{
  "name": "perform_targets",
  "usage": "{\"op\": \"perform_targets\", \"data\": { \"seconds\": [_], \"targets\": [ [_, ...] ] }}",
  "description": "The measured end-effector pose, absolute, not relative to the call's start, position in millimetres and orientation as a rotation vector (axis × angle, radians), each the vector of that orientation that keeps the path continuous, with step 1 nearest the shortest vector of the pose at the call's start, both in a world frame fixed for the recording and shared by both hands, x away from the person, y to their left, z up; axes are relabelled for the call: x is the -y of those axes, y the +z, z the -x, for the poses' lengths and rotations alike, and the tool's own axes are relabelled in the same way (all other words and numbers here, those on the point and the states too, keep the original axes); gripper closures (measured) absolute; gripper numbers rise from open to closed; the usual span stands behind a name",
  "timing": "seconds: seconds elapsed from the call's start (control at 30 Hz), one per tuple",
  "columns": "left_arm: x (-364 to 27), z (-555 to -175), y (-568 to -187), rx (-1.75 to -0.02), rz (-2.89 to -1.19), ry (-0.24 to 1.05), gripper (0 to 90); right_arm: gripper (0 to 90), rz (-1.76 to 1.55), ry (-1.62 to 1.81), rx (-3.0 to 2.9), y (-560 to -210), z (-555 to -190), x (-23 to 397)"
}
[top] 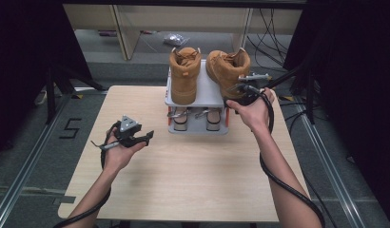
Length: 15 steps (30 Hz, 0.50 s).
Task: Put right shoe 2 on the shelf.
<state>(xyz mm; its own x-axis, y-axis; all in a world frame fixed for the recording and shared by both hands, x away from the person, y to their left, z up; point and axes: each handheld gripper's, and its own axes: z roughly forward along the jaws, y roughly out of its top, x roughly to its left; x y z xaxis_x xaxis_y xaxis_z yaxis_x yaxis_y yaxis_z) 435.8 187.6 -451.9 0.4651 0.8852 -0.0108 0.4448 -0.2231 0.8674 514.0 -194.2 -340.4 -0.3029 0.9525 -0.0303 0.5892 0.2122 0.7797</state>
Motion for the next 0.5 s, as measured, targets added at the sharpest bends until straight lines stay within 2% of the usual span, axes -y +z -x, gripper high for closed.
{"op": "perform_targets", "data": {
  "seconds": [0.5],
  "targets": [
    [-185.3, -438.0, -450.7, -1.118, -1.844, 0.637, 42.3, 7.6, -1.438, 0.886, -1.965, -338.6, -513.9, 187.9]
  ]
}}
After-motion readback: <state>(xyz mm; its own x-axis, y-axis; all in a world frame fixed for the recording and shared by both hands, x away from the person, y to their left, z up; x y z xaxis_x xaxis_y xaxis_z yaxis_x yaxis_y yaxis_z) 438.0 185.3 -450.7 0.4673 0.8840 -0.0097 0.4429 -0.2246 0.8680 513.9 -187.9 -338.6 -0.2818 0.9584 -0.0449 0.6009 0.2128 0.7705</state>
